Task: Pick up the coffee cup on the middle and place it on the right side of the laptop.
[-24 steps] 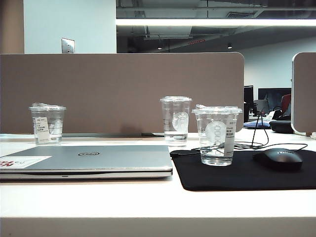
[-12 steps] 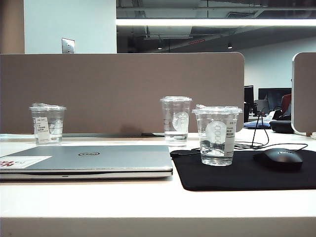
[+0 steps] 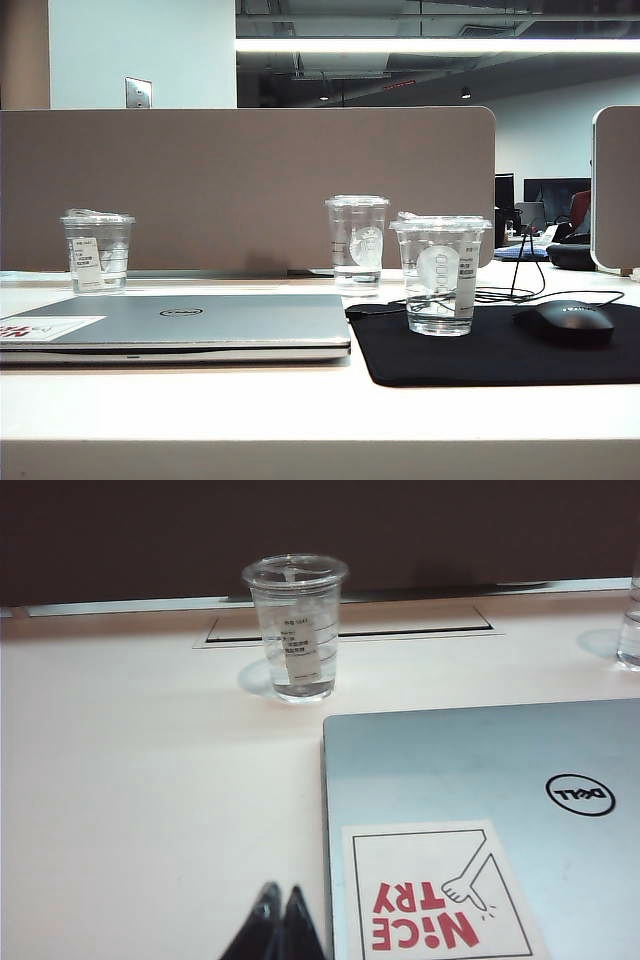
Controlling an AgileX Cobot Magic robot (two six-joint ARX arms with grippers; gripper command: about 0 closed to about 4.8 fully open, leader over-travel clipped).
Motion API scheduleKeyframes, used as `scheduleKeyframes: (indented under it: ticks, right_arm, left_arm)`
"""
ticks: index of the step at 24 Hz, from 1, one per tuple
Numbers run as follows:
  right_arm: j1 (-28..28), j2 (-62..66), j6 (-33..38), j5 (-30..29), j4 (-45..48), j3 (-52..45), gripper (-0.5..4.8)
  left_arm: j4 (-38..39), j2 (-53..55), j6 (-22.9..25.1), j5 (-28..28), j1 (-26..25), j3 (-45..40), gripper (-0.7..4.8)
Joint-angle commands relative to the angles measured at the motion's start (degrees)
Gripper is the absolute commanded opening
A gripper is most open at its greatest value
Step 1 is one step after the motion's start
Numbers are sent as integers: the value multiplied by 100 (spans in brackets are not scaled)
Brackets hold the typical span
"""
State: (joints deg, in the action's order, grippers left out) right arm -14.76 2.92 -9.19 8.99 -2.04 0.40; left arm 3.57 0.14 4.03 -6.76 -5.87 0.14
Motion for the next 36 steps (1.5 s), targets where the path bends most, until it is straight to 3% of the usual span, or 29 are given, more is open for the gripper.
scheduleKeyframes:
  ticks: [1,2,5,8,14,20,36]
  right_arm:
    - [15,7,-26,505,269,-31,-5]
    - [39,4,77,940,439,-31,-6]
    - [262,4,328,1021,557,-31,-5]
    - [518,4,326,680,577,-31,-5]
    - [1008,4,323,-35,616,-31,-5]
    - [1025,7,339,-7,205,-31,-5]
    - [1025,2,339,-9,52,-31,-5]
  left_arm:
    - [-114,4,-15,-146,-7,22,-6]
    - [-107,4,-22,-146,-7,22,-6]
    - [-107,4,-299,-505,-7,22,-6]
    - [-109,4,-297,-793,-7,22,-6]
    - [-170,4,-297,-750,-7,22,-6]
    - [-103,4,-299,-656,273,24,-6]
    - [-98,4,-299,-634,271,24,-6]
